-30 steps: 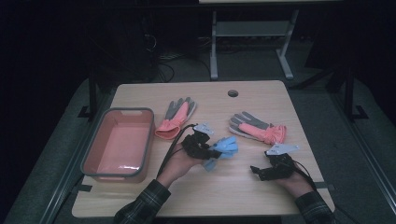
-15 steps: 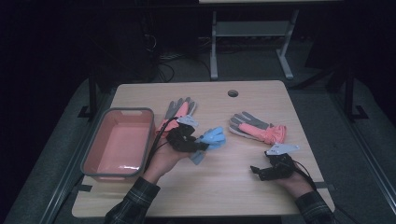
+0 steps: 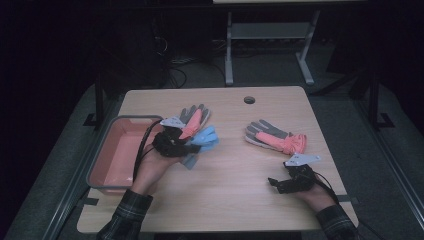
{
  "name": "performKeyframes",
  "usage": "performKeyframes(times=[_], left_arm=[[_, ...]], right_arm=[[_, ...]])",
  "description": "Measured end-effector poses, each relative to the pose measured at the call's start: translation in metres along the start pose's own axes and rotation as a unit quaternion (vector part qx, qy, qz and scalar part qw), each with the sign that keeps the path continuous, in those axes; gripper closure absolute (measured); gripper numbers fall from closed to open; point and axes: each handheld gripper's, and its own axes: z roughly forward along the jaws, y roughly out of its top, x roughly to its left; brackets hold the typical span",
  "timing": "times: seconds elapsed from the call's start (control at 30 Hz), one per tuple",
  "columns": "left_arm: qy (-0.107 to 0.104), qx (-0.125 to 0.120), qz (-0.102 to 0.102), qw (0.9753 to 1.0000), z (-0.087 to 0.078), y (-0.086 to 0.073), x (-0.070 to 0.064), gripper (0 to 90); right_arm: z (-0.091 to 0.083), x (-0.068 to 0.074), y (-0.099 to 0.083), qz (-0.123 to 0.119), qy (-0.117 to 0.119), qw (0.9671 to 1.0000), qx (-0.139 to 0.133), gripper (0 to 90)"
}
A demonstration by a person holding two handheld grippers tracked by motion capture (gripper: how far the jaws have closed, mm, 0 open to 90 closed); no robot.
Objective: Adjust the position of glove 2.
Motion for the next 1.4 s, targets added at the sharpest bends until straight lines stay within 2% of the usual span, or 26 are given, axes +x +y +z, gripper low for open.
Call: performKeyframes(times=[0.23,0.43,0.53,0.77,0.93,1.0,1.2,1.33,1.4], left_arm=[[0.030,-0.010,-0.021,0.9993,-0.028,-0.014,0.018,77.7],[0.070,-0.011,-0.030,0.9970,-0.051,-0.025,0.031,77.6],[0.082,-0.014,-0.038,0.9958,-0.060,-0.031,0.037,77.5],[0.114,-0.015,-0.060,0.9915,-0.079,-0.044,0.055,77.4],[0.142,-0.014,-0.083,0.9862,-0.091,-0.055,0.070,77.3],[0.155,-0.012,-0.093,0.9835,-0.094,-0.060,0.076,77.3],[0.166,0.005,-0.113,0.9796,-0.094,-0.075,0.093,77.1],[0.171,0.021,-0.123,0.9774,-0.087,-0.083,0.104,76.8],[0.169,0.030,-0.125,0.9772,-0.082,-0.086,0.108,76.6]], right_arm=[[0.000,0.000,0.000,-0.001,0.001,1.0000,0.000,13.5],[0.000,0.000,0.000,-0.001,0.001,1.0000,0.001,13.5],[0.000,0.000,0.000,-0.001,0.001,1.0000,0.000,13.5],[0.000,0.000,0.000,-0.001,0.001,1.0000,0.000,13.5],[0.000,0.000,0.000,-0.001,0.001,1.0000,0.000,13.5],[0.000,0.000,0.000,-0.001,0.001,1.0000,0.001,13.5],[0.000,0.000,0.000,-0.001,0.001,1.0000,0.001,13.5],[0.000,0.000,0.000,-0.001,0.001,1.0000,0.001,13.5],[0.000,0.000,0.000,0.000,0.001,1.0000,0.001,13.5]])
